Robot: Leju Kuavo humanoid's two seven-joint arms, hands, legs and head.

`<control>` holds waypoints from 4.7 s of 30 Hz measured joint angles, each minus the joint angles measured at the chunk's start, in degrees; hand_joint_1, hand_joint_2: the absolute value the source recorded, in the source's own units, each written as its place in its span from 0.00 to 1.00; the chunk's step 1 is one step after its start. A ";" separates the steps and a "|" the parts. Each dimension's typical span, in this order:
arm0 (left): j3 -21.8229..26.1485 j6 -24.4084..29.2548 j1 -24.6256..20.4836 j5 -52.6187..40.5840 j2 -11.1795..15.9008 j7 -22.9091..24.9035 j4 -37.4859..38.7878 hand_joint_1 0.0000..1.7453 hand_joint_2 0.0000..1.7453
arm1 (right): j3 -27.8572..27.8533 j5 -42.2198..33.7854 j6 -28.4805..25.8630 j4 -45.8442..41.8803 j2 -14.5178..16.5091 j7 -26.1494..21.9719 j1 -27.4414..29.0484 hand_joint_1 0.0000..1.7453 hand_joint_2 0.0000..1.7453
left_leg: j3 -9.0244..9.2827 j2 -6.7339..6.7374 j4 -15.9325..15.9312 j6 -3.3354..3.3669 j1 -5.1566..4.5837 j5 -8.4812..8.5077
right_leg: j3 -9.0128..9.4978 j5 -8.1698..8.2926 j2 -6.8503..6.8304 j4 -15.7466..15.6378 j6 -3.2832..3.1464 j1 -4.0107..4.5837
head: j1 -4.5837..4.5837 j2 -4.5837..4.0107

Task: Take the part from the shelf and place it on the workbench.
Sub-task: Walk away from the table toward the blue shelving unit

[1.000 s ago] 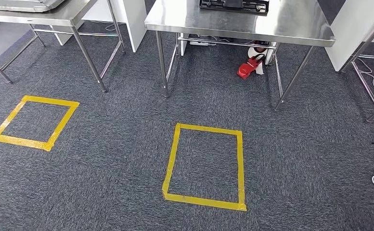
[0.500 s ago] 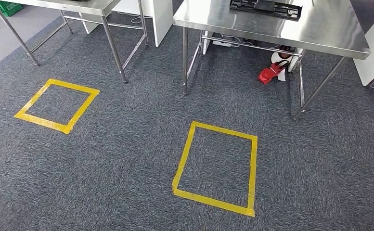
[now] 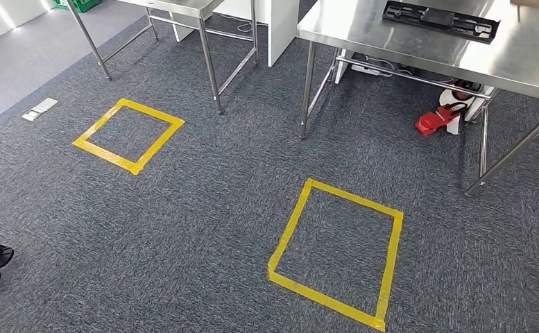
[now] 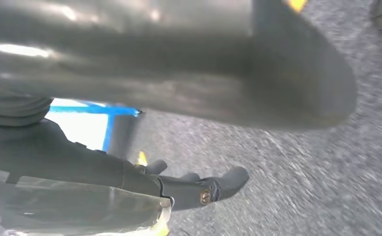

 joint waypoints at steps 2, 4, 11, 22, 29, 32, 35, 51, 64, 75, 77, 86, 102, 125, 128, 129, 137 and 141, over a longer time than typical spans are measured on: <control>-3.91 -1.18 0.21 -4.63 0.00 4.33 0.08 0.00 0.00 | 0.11 0.82 1.34 0.01 0.08 0.54 0.01 0.00 0.00 | -1.89 2.62 3.99 -0.47 0.13 -2.80 | 0.07 0.39 -1.22 -0.20 -0.95 -0.31 | -0.27 0.00; -6.88 -1.92 0.27 -6.26 -0.09 5.78 0.11 0.00 0.00 | 0.24 1.36 2.58 0.04 0.17 0.75 0.16 0.00 0.00 | -5.47 4.75 11.74 -0.99 0.25 -7.00 | -0.13 0.48 -2.67 -0.15 -1.45 0.01 | -0.54 0.00; -10.00 -0.03 0.33 -5.18 0.51 6.08 0.08 0.00 0.00 | 1.50 4.18 8.11 0.10 1.23 3.01 -0.04 0.00 0.00 | 1.34 9.16 1.72 -1.15 0.76 -2.36 | -0.33 0.10 -7.08 0.04 -1.06 0.68 | -0.49 0.00; -9.83 1.06 0.39 -3.31 0.84 7.68 0.08 0.00 0.00 | 3.34 6.60 10.46 0.13 1.76 3.13 -0.61 0.00 0.00 | 1.18 3.30 -0.86 2.04 0.22 -0.40 | -7.18 -7.36 -1.90 16.81 0.86 0.44 | 0.39 0.00; -8.84 1.39 0.47 -2.72 0.66 14.71 0.08 0.00 0.00 | 5.85 8.84 12.31 0.15 1.52 2.35 -0.33 0.00 0.00 | 0.30 -1.75 -0.49 0.46 -0.04 0.21 | -0.37 -0.27 2.67 0.30 1.14 0.11 | 0.30 0.00; -8.98 1.31 0.62 -4.32 0.72 15.87 0.08 0.00 0.00 | 6.10 8.44 12.94 0.15 1.58 2.75 -0.50 0.00 0.00 | -1.18 -0.04 1.77 -0.32 0.16 -1.15 | 0.00 0.17 0.50 0.06 -0.18 -0.40 | 0.11 0.00; -9.58 0.12 0.51 -6.30 0.65 15.45 0.08 0.00 0.00 | 6.08 7.63 13.19 0.15 1.64 4.12 -0.44 0.00 0.00 | -6.30 4.56 12.58 -1.02 0.30 -6.87 | -0.14 0.11 -2.13 -0.02 -1.36 -0.11 | -0.55 0.00; -11.39 -1.20 -0.04 -8.44 0.29 15.56 0.05 0.00 0.00 | 5.86 6.93 12.23 0.07 1.86 5.35 -0.80 0.00 0.00 | 0.80 5.01 -0.68 1.76 0.58 -0.37 | -6.33 -8.09 -2.08 15.38 0.07 0.38 | 0.10 0.00; -11.35 -1.43 0.56 -8.74 0.01 16.09 0.06 0.00 0.00 | 5.85 7.35 12.98 0.09 2.10 5.56 -0.51 0.00 0.00 | -3.06 2.00 5.42 -0.84 0.72 -3.02 | 0.19 -0.60 -0.65 0.83 -0.79 -0.52 | -0.24 0.00; -11.38 -2.26 0.29 -9.34 0.04 15.80 0.05 0.00 0.00 | 5.84 7.11 12.75 0.08 2.07 6.17 -0.14 0.00 0.00 | -0.01 8.79 1.34 0.40 -0.28 -1.51 | 0.74 -1.91 -7.82 0.81 -0.91 1.41 | -0.28 0.00; -11.40 -2.46 0.44 -9.62 0.04 15.27 0.05 0.00 0.00 | 5.78 6.74 12.27 0.05 2.03 6.32 -0.17 0.00 0.00 | 0.11 7.45 0.68 1.05 -0.17 -1.09 | 0.83 -2.43 -7.68 1.31 -0.43 1.35 | -0.21 0.00; -11.40 -3.98 0.68 -10.57 0.09 14.18 0.05 0.00 0.00 | 4.52 5.79 11.76 0.03 1.97 5.50 -0.44 0.00 0.00 | 0.28 1.11 0.17 1.82 0.19 -0.35 | -3.79 -4.87 -1.10 10.53 1.58 0.03 | 0.38 0.00; -11.35 -4.92 1.47 -11.01 0.03 10.09 0.07 0.00 0.00 | 3.74 5.63 10.01 0.15 2.27 3.63 0.83 0.00 0.00 | -2.99 7.29 8.17 1.14 -0.43 -3.79 | -0.65 -1.31 -6.75 1.80 -1.86 1.32 | -0.41 0.00; -10.69 -7.49 1.22 -11.05 -0.58 8.19 0.08 0.00 0.00 | 2.71 5.05 8.85 0.22 2.64 3.31 0.25 0.00 0.00 | -1.15 0.85 3.02 -0.06 0.10 -2.40 | -0.80 -0.05 -0.64 1.64 -0.31 -0.09 | -0.48 0.00; -10.46 -8.36 0.92 -10.78 -0.58 8.24 0.08 0.00 0.00 | 2.58 5.19 8.83 0.23 2.68 3.34 0.60 0.00 0.00 | -6.53 4.99 13.85 -0.50 0.13 -7.65 | -1.08 -0.23 -3.07 1.61 -1.09 0.36 | -0.88 0.00; -10.31 -8.60 0.92 -10.69 -0.58 8.29 0.08 0.00 0.00 | 2.57 5.23 8.85 0.23 2.66 3.34 0.65 0.00 0.00 | -7.88 5.26 16.55 -0.50 0.17 -8.41 | -1.22 -0.33 -3.93 1.61 -1.24 0.51 | -0.87 0.00; -9.71 -8.95 0.57 -10.60 -0.38 8.38 0.05 0.00 0.00 | 2.54 5.29 8.87 0.22 2.74 3.35 0.38 0.00 0.00 | 0.72 9.77 0.85 1.51 -1.25 -2.03 | -0.01 -1.28 -9.08 1.43 -1.08 1.25 | -0.76 0.00; -9.61 -8.97 0.60 -10.60 -0.39 8.80 0.06 0.00 0.00 | 2.48 5.31 8.89 0.15 2.65 3.40 0.27 0.00 0.00 | 1.63 6.81 -1.05 2.17 -0.31 -0.68 | -1.54 -3.87 -5.25 5.93 -0.65 1.11 | -0.51 0.00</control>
